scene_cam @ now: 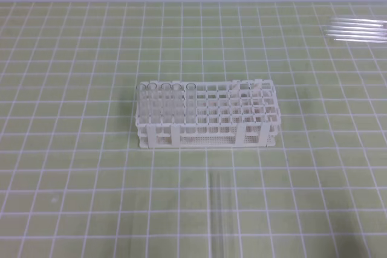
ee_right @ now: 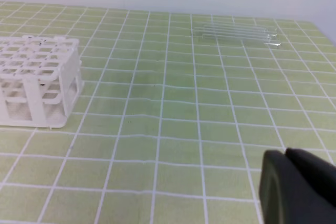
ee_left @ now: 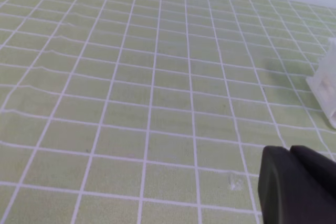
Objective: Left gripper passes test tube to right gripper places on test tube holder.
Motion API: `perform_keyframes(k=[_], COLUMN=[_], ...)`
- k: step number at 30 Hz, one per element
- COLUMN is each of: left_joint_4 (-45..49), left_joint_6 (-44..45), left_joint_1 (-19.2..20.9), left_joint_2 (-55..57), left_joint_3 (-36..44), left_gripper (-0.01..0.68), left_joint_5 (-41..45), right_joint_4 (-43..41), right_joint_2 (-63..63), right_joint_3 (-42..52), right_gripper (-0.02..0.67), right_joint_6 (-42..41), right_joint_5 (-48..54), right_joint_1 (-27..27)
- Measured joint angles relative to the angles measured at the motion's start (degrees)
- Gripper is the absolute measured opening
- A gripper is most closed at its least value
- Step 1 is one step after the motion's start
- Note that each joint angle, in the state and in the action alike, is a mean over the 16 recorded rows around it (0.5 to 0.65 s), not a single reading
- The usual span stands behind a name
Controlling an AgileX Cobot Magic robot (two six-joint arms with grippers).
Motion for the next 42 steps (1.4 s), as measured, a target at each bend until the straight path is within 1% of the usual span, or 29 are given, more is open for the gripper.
perform_keyframes(k=[36,42], left_joint_4=[0.19,-0.96], left_joint_6=[0.0,-1.08], left_joint_1=[0.0,0.0], left_joint_2=[-0.39,-0.52], left_joint_3=[0.11,0.15], left_gripper=[-0.003,-0.002], left_joint_5=[-1.0,-2.75], right_joint_4=[0.0,0.0], right_joint_2=[0.0,0.0], right_joint_3=[0.0,0.0], right_gripper=[-0.017,-0.017], right_joint_6=[0.0,0.0], right_joint_5=[0.0,0.0], right_joint_1=[0.0,0.0])
